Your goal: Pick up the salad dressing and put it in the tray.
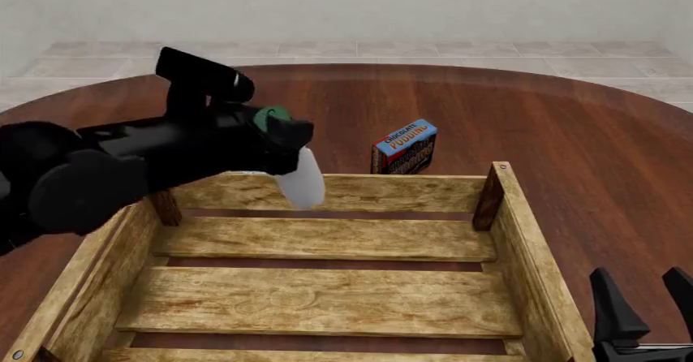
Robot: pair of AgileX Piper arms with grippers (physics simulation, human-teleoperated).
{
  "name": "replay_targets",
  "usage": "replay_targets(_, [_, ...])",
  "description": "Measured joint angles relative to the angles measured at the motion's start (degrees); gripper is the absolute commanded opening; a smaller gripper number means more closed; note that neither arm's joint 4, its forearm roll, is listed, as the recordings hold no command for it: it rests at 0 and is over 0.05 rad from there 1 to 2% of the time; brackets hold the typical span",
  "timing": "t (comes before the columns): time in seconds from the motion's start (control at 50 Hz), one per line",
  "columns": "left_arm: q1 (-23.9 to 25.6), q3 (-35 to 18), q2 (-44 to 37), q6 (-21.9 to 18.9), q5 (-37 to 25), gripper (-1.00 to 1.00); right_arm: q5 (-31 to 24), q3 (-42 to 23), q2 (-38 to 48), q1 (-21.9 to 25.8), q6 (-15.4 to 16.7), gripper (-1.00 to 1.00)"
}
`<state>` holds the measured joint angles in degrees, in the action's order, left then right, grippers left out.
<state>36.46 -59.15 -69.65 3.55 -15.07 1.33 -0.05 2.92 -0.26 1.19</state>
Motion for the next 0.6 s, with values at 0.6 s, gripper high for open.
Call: replay_targets(0.6, [2.18,5.37,-8.25,2.51,5.07,-1.00,0.08,-0.02,0.10,-0.26,-0.41,1.00])
